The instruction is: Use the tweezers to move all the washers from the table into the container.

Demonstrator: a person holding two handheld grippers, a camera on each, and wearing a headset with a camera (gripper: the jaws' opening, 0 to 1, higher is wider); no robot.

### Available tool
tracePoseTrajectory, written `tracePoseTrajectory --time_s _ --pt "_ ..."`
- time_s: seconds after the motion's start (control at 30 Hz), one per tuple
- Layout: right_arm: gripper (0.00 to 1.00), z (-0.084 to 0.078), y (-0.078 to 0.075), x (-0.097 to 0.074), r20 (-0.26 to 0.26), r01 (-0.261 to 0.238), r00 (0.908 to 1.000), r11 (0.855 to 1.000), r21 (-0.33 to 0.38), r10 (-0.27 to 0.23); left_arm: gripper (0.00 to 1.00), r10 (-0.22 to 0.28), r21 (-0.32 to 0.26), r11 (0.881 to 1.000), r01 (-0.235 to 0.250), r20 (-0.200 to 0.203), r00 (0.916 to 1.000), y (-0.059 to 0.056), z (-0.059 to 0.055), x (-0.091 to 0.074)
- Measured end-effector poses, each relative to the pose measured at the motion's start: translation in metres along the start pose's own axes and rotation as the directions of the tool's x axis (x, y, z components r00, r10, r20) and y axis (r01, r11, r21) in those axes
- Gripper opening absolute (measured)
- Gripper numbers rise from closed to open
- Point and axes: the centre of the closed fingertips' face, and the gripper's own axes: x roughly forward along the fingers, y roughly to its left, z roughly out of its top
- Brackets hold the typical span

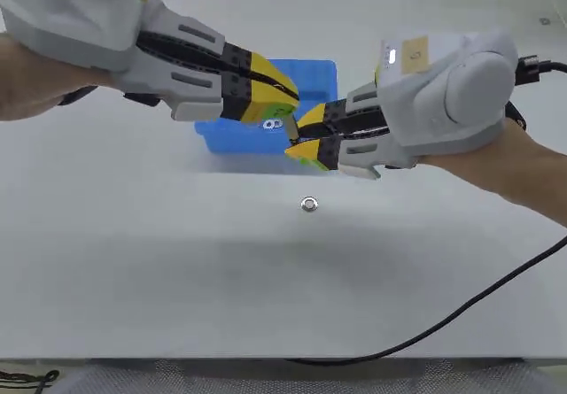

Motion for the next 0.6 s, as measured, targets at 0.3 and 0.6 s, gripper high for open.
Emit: tracePoseTrajectory --time_s 0.3,0.6 --pt "0.11 -0.012 0.013 0.000 -0.007 -0.022 0.9997 1.000 0.018 0.022 0.05 -0.009 0.001 1.000 0.009 -0.009 0.9999 -0.010 -0.009 0.010" --pt "0.11 -0.027 0.025 0.006 -0.016 -0.056 0.9983 0.998 0.042 0.056 0.05 -0.010 -0.036 0.999 0.010 -0.016 0.9998 -0.016 -0.023 0.018"
